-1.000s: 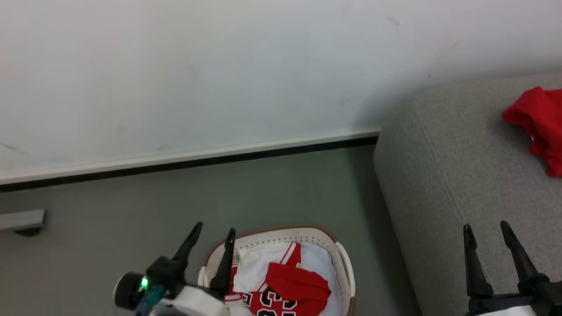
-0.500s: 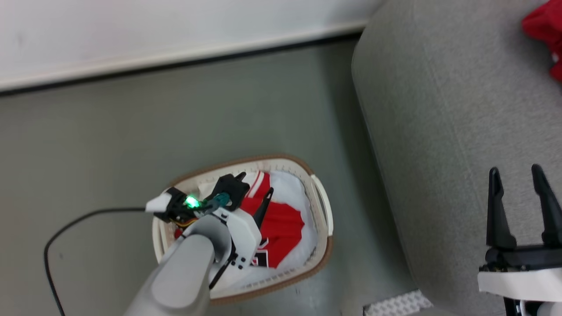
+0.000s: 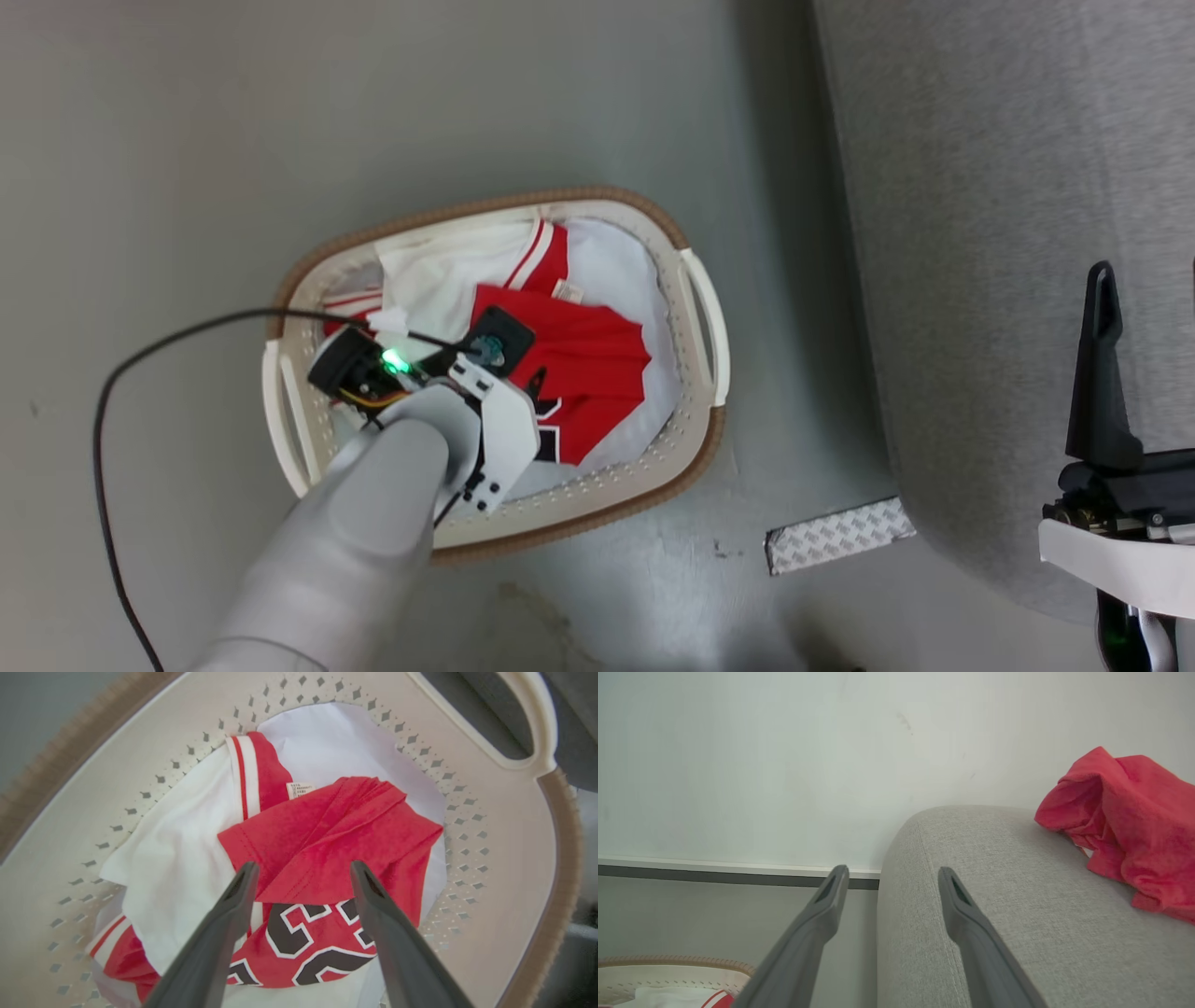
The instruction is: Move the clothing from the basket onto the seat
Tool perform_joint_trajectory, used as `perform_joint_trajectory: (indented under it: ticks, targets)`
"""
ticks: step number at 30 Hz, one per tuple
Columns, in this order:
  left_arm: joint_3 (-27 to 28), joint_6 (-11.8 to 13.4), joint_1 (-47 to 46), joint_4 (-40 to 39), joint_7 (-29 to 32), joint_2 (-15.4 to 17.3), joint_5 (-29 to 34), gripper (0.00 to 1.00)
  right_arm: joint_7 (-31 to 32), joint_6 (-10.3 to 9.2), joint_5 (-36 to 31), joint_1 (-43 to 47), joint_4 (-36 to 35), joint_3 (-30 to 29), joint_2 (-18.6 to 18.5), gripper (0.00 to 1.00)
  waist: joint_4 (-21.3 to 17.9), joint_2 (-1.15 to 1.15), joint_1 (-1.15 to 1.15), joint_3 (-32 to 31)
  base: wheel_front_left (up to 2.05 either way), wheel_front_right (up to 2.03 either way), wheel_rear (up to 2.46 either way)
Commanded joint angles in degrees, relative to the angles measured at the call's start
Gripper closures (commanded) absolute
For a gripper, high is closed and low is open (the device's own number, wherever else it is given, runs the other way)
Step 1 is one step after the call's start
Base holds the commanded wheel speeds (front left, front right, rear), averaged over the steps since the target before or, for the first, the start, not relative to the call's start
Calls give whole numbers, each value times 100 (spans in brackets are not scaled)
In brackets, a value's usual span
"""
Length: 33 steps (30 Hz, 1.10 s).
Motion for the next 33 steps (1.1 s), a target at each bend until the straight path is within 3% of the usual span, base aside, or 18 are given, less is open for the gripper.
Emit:
perform_joint_trajectory:
  ticks: [1, 10, 19, 20, 21, 22, 33]
  targets:
    - [-15, -17, -140, 115, -13, 39, 86, 0, 5, -14, -5, -72, -85, -1, 0, 0, 92, 0, -2, 344, 0, 0, 0]
    - [-204, 10, -814, 598, -184, 35, 112, 0, 5, -14, 48, -162, -398, 90, 1, 0, 75, 0, -2, 886, 0, 0, 0]
    - [-552, -23, -982, 809, -223, 29, -60, 0, 5, -15, 159, 133, -527, -44, 1, 0, 68, 0, -2, 1045, 0, 0, 0]
    - [-609, -22, -980, 810, -231, 30, -68, 26, 5, -15, 163, 158, -550, -68, 1, 0, 68, 0, -2, 1054, 0, 0, 0]
    - [-669, -24, -974, 806, -250, 29, -96, 68, 5, -15, 168, 180, -563, -86, 1, 0, 68, 0, -2, 1062, 0, 0, 0]
    - [-734, -27, -955, 805, -252, 28, -125, 100, 5, -15, 171, 193, -572, -102, 1, 0, 67, 0, -2, 1066, 0, 0, 0]
    - [-1151, -25, -738, 471, -616, 27, -1216, 100, 5, -15, 192, -145, -441, -63, 1, 0, 119, 0, -2, 818, 0, 0, 0]
